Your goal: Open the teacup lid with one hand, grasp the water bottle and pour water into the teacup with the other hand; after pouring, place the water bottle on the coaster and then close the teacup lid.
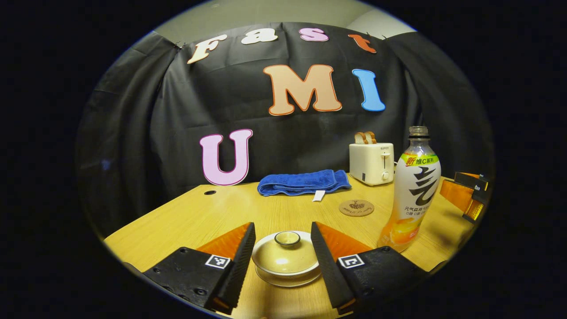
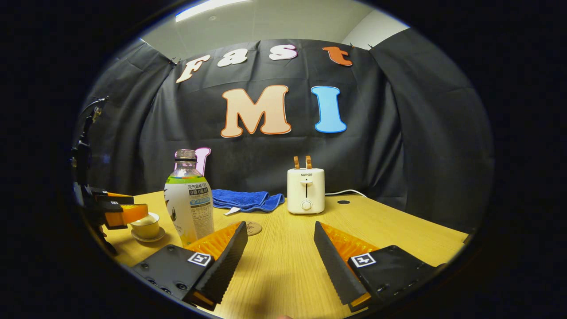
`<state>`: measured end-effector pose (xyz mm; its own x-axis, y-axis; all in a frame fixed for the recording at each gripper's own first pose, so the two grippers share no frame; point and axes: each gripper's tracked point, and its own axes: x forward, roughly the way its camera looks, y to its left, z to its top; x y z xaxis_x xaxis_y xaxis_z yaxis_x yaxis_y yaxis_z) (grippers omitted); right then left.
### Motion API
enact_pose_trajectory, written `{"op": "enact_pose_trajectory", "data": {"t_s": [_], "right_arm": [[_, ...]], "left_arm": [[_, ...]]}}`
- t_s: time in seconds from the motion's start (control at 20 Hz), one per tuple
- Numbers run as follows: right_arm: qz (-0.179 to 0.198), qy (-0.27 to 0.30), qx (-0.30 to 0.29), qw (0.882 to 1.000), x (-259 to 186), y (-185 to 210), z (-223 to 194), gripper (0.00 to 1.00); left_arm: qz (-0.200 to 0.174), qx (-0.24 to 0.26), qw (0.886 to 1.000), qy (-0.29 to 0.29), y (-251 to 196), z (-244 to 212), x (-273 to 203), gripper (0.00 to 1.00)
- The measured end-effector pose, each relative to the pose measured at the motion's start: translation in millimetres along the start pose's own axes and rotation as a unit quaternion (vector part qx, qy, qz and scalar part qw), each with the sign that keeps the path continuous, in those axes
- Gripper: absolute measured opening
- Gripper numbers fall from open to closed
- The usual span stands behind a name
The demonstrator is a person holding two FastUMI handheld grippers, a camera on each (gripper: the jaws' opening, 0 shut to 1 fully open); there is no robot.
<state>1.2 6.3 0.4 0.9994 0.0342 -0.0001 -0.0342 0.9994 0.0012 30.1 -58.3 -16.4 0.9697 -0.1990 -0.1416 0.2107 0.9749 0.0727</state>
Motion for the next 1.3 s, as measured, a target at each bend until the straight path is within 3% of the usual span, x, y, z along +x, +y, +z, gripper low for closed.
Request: {"op": "enact_pose_trajectory", "data": {"t_s": [0.15,0.45,0.5,0.55,0.6,1.0,1.3], "right_arm": [[0.002,0.000,0.000,1.000,-0.6,0.6,-0.6,0.94],[0.007,0.000,0.000,1.000,-0.9,2.6,-0.7,0.94],[0.007,0.000,0.000,1.000,-0.8,2.7,-0.4,0.94],[0.007,0.000,0.000,1.000,-0.5,2.6,-0.7,0.94],[0.007,0.000,0.000,1.000,-0.6,2.8,-0.3,0.94],[0.016,0.001,0.000,1.000,-1.2,6.5,-0.5,0.94],[0.047,0.001,0.002,0.999,-7.2,23.5,-0.8,0.94]], "left_arm": [[-0.007,0.004,1.000,0.028,-3.8,-12.7,2.6,0.54],[-0.012,0.015,1.000,0.022,-4.4,-7.3,4.2,0.47],[-0.010,0.016,1.000,0.021,-3.3,-7.0,4.3,0.42],[-0.011,0.018,1.000,0.022,-2.9,-7.6,5.7,0.31],[-0.013,0.022,0.999,0.021,-4.7,-7.1,5.5,0.29],[-0.016,-0.011,1.000,0.002,0.0,-1.7,4.7,0.24],[0.003,-0.039,0.999,-0.021,24.5,18.8,-4.8,0.24]]}}
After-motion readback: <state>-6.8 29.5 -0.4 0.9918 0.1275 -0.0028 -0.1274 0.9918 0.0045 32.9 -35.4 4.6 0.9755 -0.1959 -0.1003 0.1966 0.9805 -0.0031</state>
